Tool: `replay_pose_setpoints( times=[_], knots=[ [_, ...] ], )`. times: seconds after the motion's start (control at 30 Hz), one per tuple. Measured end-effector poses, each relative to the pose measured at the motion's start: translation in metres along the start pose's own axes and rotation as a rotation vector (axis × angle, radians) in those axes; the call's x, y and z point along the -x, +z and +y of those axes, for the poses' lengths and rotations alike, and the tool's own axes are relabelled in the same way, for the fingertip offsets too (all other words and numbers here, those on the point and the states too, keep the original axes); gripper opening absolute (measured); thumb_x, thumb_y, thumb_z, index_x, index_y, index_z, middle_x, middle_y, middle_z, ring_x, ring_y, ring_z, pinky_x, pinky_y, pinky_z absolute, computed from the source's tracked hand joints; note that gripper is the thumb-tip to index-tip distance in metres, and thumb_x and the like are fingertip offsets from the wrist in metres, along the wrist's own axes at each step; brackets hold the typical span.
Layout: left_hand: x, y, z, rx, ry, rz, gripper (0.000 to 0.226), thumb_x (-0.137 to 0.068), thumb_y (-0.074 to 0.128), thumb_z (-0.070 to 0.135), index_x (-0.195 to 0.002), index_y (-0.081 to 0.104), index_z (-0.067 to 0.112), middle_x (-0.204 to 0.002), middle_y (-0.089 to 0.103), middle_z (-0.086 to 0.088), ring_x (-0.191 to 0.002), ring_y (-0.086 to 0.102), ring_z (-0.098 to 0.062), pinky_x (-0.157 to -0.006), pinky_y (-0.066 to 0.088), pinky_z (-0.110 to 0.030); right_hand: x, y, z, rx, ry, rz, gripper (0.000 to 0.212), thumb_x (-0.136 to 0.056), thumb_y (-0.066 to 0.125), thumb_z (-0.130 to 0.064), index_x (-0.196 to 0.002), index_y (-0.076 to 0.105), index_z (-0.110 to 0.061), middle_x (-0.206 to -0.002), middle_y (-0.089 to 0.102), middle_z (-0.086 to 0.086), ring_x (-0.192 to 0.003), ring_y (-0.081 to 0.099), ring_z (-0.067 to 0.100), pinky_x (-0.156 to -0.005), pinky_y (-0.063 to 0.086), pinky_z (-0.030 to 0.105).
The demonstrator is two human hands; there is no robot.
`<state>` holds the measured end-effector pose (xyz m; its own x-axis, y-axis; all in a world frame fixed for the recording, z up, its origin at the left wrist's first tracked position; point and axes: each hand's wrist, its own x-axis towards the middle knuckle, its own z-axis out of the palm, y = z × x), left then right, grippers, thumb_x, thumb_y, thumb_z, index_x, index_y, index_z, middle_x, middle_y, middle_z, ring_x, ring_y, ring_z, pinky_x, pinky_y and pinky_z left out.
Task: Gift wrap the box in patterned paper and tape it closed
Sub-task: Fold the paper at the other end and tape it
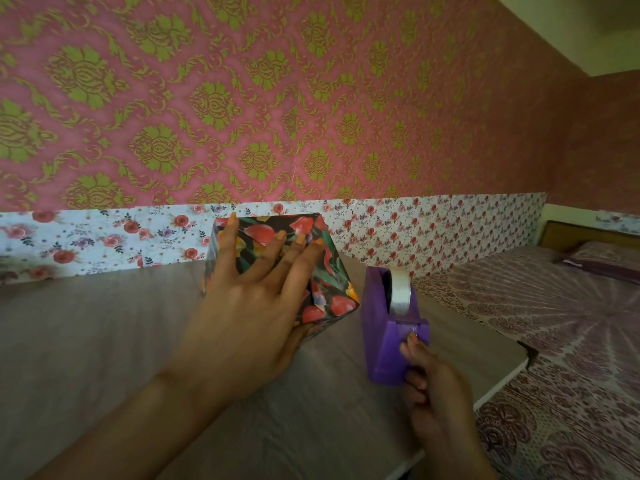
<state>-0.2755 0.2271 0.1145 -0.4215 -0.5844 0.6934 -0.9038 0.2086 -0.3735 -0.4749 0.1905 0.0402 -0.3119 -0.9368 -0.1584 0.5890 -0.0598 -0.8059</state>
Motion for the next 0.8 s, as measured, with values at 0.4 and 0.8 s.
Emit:
replay_pose_setpoints(
  times=[0.4,0.8],
  knots=[
    [0.002,0.002,0.006,0.067,0.028,0.039,0.060,-0.075,0.043,0.046,-0.119,0.044,0.004,-0.122,0.063,-0.015,-0.120,0.055,-0.029,-0.109,0.022,-0.050,0.032,0.045,-0.032,0.055,-0.449,-0.261,0.008,-0.070,0.065,-0.023,-0.075,0.071,-0.021,-0.049,0.055,-0.006,-0.037,0.037,-0.001,-0.034,0.028,0.011],
    [0.006,0.007,0.013,0.151,0.052,0.137,0.063,-0.064,0.068,0.039,-0.112,0.051,0.004,-0.121,0.063,-0.015,-0.116,0.059,-0.026,-0.111,0.023,-0.034,-0.002,0.110,-0.070,0.629,-0.626,-0.825,0.018,-0.063,0.073,-0.019,-0.080,0.075,-0.022,-0.062,0.070,0.005,-0.060,0.060,0.016,-0.060,0.049,0.016]
  ],
)
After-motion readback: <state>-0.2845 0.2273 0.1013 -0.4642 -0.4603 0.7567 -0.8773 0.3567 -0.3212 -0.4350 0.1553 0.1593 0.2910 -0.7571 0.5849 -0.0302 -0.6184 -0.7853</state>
